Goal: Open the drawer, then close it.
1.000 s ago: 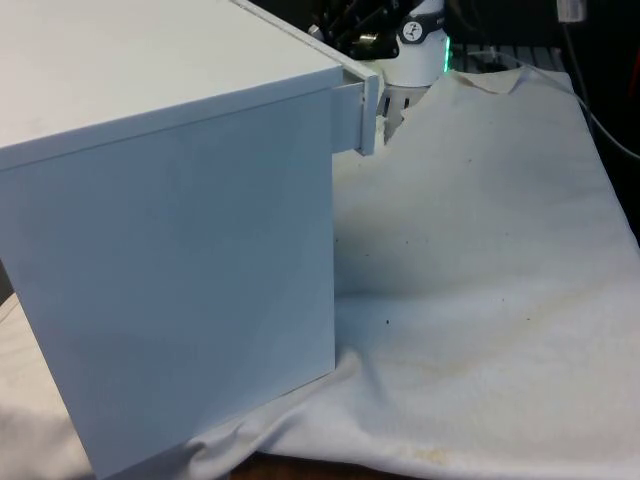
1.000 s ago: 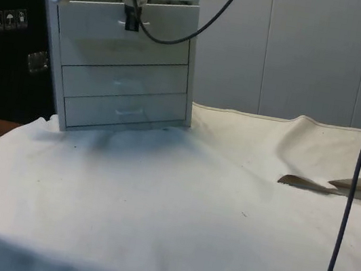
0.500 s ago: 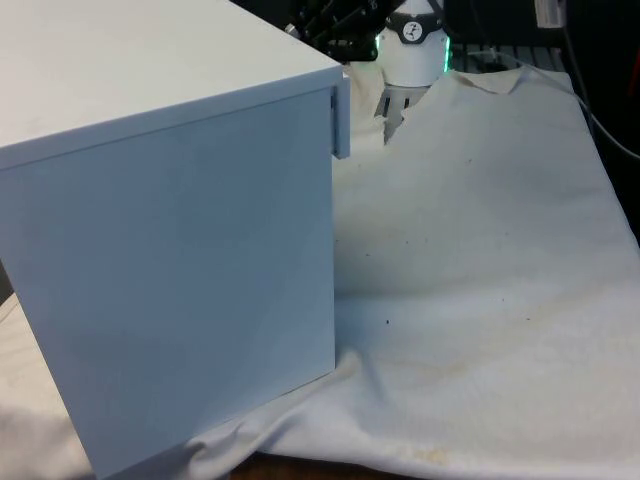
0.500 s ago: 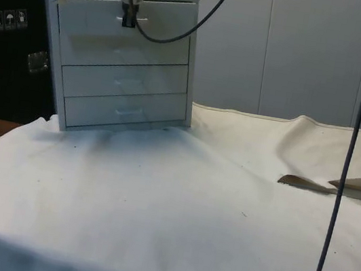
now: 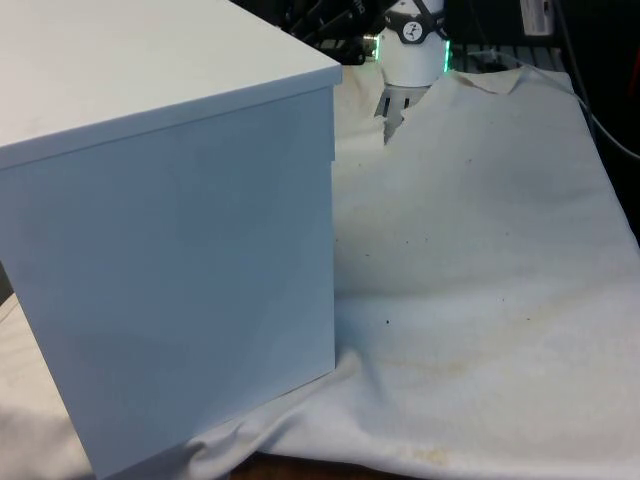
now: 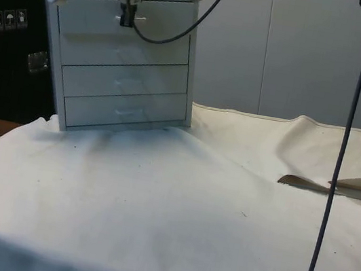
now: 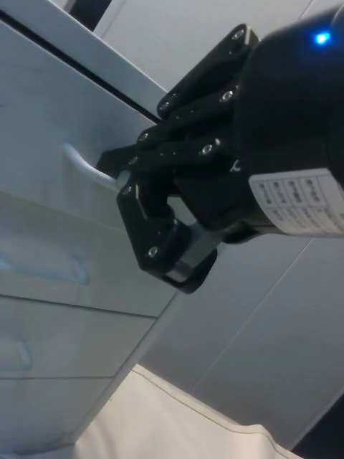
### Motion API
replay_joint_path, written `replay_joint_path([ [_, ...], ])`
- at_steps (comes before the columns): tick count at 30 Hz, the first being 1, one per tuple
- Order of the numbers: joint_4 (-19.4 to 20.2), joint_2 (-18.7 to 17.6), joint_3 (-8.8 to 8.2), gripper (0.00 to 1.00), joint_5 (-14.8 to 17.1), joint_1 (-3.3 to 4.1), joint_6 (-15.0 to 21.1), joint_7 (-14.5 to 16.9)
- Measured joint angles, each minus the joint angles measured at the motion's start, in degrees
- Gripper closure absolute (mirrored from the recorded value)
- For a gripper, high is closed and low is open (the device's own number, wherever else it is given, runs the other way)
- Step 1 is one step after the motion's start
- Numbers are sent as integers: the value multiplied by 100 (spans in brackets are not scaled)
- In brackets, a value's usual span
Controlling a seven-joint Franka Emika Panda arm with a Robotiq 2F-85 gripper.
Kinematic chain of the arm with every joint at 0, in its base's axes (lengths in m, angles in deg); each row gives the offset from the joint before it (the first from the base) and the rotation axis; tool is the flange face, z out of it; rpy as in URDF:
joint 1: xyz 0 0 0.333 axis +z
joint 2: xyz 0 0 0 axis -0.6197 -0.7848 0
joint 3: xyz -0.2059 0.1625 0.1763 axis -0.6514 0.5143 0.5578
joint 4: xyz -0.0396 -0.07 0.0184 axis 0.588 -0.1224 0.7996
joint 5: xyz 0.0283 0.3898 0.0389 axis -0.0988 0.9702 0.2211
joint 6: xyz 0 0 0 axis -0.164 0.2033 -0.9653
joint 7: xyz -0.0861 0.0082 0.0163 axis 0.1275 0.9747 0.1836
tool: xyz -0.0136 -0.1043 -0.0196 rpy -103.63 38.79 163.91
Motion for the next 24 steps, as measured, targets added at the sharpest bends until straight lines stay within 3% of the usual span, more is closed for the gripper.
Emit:
replay_joint_path([
  [21, -126, -138, -57, 100, 0, -17, -6, -183],
  [24, -92, -103, -57, 100, -17, 11, -40, -223],
])
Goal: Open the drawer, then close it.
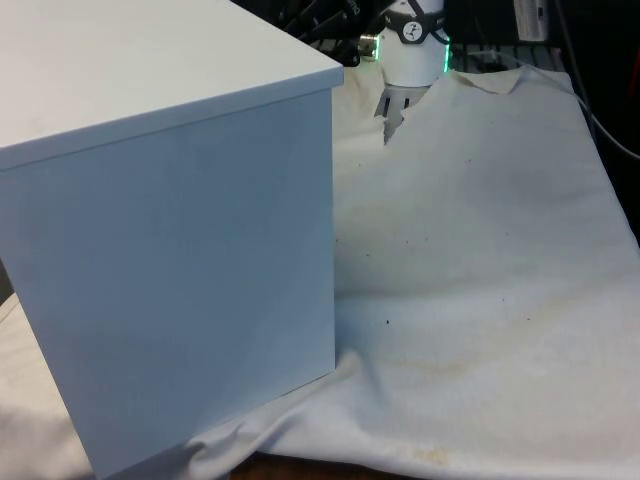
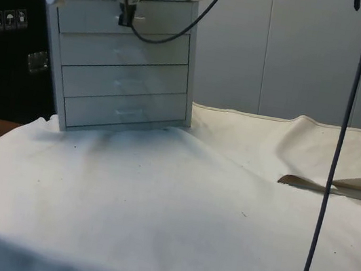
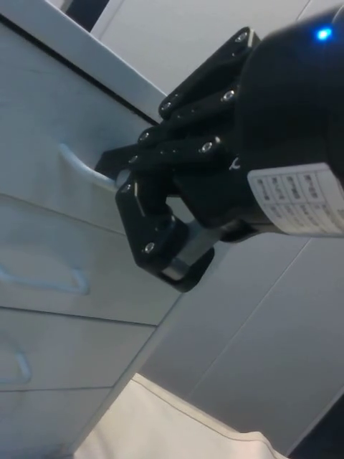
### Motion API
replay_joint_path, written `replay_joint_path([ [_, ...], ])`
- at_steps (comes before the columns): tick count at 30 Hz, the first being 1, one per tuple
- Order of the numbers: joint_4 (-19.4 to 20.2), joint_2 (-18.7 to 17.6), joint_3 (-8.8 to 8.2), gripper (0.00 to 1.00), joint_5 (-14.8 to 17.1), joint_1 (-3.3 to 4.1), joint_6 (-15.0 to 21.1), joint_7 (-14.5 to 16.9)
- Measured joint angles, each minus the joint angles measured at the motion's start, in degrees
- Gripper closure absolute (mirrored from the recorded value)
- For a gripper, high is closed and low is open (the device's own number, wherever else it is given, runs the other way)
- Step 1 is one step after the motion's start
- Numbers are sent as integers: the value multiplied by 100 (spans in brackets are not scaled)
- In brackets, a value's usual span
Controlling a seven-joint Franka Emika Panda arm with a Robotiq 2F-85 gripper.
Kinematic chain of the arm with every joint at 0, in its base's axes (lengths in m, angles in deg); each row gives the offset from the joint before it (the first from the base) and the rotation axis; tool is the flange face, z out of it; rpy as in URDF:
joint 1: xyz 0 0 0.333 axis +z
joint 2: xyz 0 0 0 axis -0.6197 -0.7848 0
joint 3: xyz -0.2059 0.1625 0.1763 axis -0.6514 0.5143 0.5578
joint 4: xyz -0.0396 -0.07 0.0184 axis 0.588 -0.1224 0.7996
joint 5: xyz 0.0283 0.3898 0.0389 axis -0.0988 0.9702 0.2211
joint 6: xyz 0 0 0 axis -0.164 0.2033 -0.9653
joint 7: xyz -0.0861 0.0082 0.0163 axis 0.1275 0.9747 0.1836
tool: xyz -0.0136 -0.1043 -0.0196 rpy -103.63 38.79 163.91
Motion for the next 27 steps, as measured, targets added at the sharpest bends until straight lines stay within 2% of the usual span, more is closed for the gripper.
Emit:
replay_joint_path([
  [2, 40, 80, 29, 100, -29, 52, -109, -46],
  [11, 315, 413, 160, 100, -206, 155, -401, -269],
  [17, 470, 590, 241, 100, -292, 195, -550, -378],
  [27, 854, 997, 579, 100, -556, 241, -1014, -745],
])
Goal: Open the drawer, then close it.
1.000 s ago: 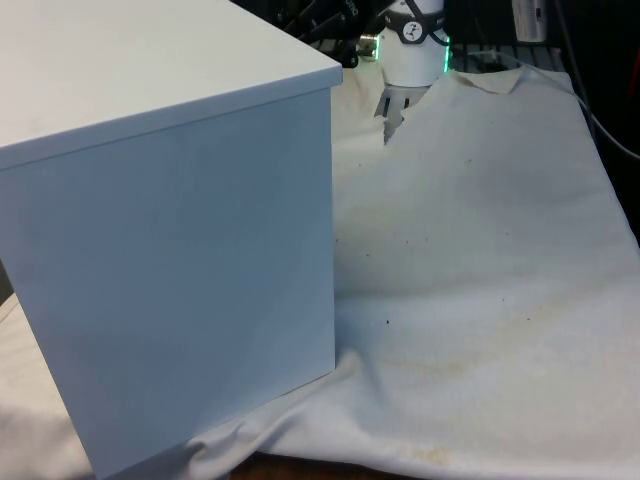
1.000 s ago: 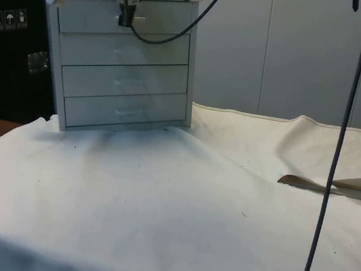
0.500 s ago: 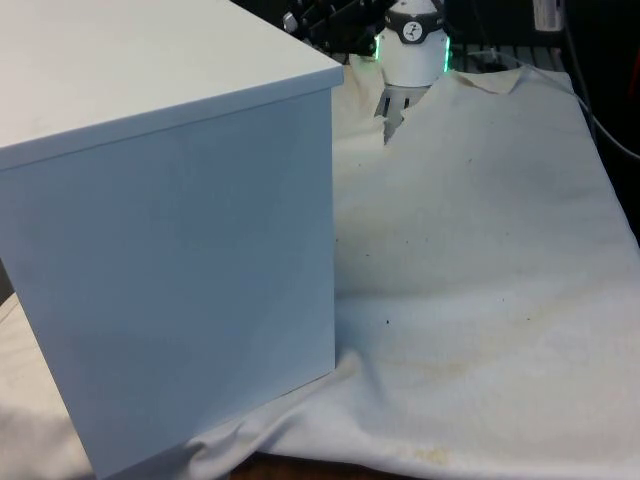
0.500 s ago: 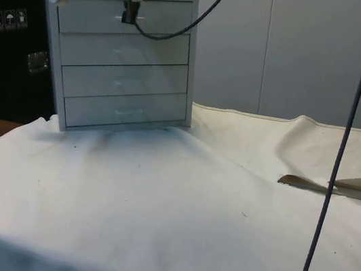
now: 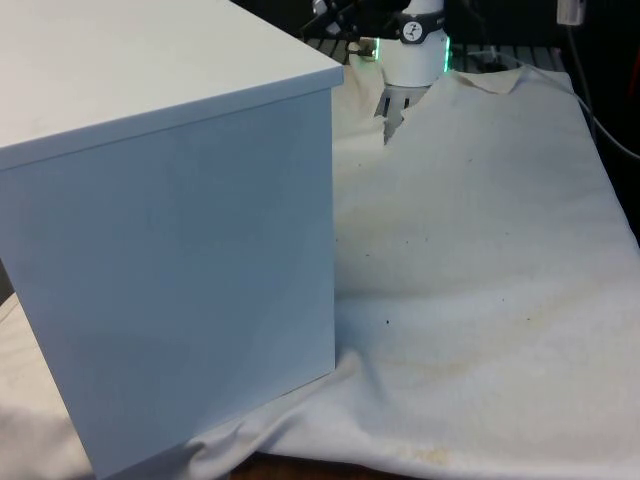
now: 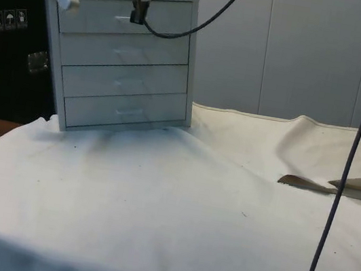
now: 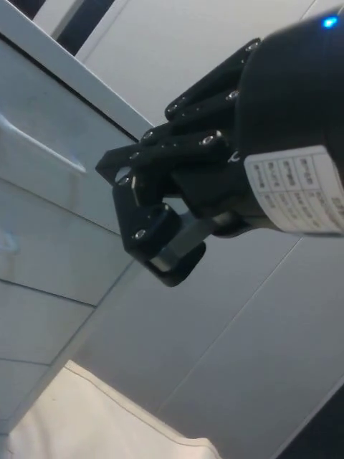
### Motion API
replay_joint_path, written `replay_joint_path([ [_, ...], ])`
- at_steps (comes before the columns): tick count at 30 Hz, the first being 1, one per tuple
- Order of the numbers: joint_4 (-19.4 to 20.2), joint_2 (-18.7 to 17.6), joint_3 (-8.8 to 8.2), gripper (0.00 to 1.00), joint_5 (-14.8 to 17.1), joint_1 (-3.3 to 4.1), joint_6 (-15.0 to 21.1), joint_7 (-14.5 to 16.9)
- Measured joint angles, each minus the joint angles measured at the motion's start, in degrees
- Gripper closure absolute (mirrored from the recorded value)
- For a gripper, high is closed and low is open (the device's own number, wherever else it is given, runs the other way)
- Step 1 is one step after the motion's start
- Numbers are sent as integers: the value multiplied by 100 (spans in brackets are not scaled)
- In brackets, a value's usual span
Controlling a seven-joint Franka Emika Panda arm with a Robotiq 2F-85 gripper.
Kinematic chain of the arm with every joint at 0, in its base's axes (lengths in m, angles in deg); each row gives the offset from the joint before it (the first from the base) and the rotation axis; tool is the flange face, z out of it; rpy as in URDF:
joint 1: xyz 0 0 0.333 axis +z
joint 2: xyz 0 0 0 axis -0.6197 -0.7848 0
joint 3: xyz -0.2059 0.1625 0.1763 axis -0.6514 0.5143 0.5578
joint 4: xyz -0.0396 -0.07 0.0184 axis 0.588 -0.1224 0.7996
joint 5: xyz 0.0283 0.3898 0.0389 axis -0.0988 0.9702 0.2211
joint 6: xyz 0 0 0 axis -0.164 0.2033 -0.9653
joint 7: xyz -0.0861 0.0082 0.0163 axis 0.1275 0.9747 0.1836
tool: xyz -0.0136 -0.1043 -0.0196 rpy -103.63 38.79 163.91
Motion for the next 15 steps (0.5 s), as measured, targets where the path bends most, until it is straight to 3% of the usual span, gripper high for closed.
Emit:
replay_joint_path([
  [15, 418, 407, 521, 100, -103, 6, -642, -481],
])
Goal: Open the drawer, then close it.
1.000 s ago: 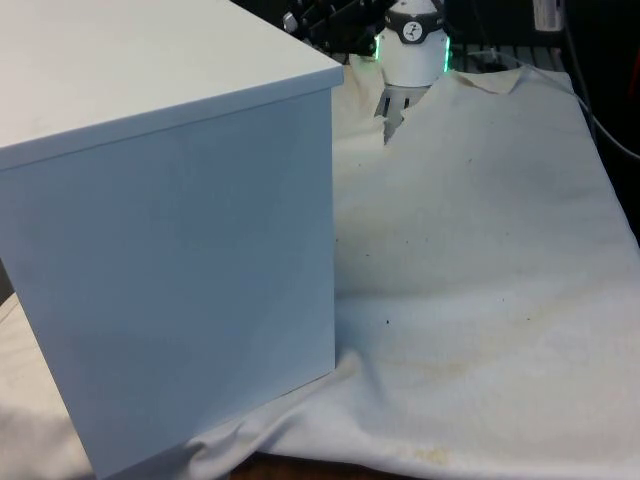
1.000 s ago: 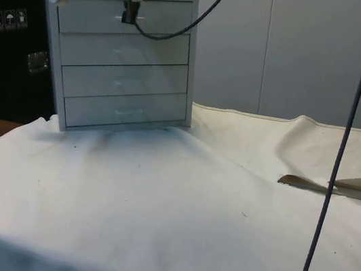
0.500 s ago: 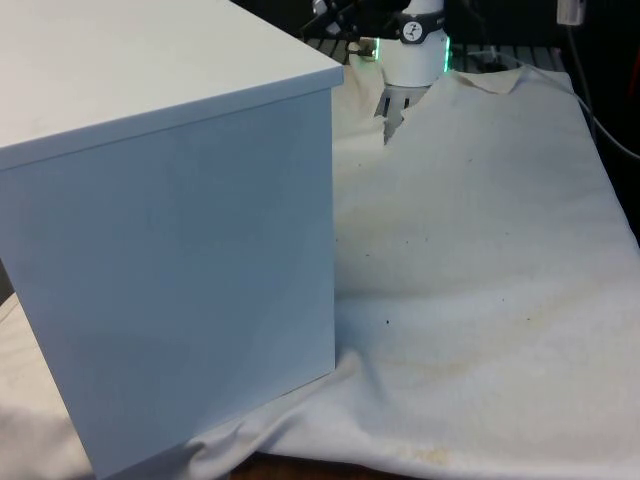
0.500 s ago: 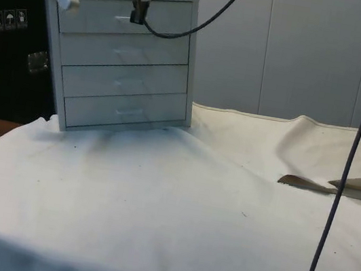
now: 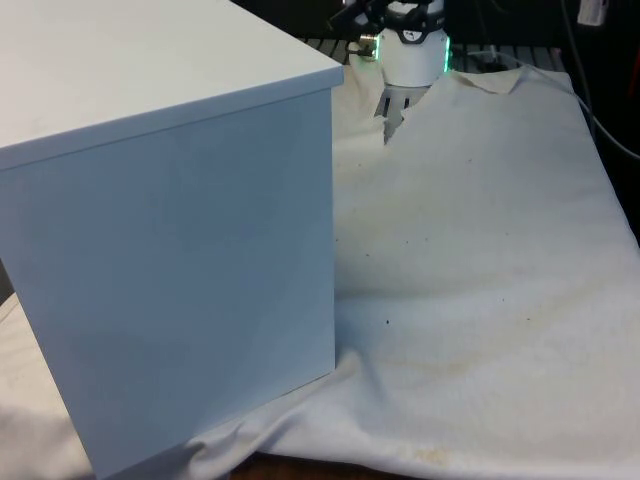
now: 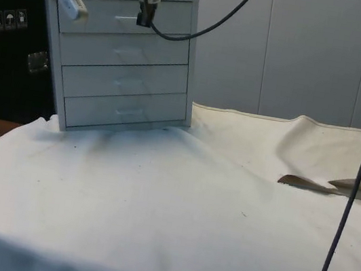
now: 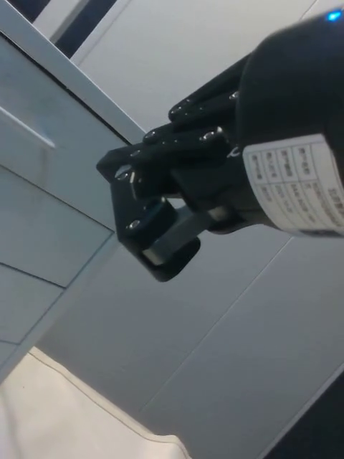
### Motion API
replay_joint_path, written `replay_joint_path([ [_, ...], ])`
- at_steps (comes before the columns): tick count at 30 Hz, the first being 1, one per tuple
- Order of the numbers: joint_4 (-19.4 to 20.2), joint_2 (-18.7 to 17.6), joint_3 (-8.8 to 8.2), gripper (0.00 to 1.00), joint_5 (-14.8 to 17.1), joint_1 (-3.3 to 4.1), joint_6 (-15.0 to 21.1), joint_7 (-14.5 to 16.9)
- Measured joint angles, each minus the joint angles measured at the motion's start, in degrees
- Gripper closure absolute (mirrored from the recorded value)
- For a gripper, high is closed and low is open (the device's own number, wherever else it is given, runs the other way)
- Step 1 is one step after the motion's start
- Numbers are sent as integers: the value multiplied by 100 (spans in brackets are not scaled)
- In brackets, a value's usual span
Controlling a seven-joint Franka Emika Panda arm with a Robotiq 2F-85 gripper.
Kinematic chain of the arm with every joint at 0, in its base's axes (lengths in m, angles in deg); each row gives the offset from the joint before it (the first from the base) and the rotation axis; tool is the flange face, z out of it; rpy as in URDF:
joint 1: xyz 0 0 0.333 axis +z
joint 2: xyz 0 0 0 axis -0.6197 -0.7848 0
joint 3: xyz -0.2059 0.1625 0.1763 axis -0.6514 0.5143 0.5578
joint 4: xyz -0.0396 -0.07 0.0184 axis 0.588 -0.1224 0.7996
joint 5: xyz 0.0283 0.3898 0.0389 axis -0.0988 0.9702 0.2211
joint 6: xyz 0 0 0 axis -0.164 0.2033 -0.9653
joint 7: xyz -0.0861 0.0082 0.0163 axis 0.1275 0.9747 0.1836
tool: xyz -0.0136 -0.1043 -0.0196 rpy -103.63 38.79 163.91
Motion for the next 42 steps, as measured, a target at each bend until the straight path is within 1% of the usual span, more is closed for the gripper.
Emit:
replay_joint_path([
  [3, 74, 74, 103, 100, 0, 6, -115, -115],
  [4, 74, 74, 103, 100, 0, 6, -115, -115],
  [11, 321, 275, 378, 100, 6, 6, -344, -430],
  [12, 407, 344, 435, 100, 23, 6, -350, -510],
  [13, 407, 344, 435, 100, 23, 6, -350, -510],
  [16, 527, 435, 504, 100, 52, 6, -350, -619],
  [22, 739, 579, 665, 100, 149, 6, -350, -848],
  [31, 739, 584, 665, 100, 143, 0, -350, -900],
  [33, 739, 584, 665, 91, 143, 0, -350, -900],
  [34, 739, 584, 665, 91, 143, 0, -350, -900],
  [35, 739, 584, 665, 86, 143, 0, -350, -900],
  [36, 739, 579, 665, 74, 143, 0, -350, -900],
  [37, 739, 579, 665, 69, 143, 0, -350, -900],
  [38, 739, 579, 665, 61, 143, 0, -350, -900],
  [41, 739, 579, 665, 45, 143, 0, -350, -900],
  [42, 739, 579, 665, 45, 143, 0, -350, -894],
])
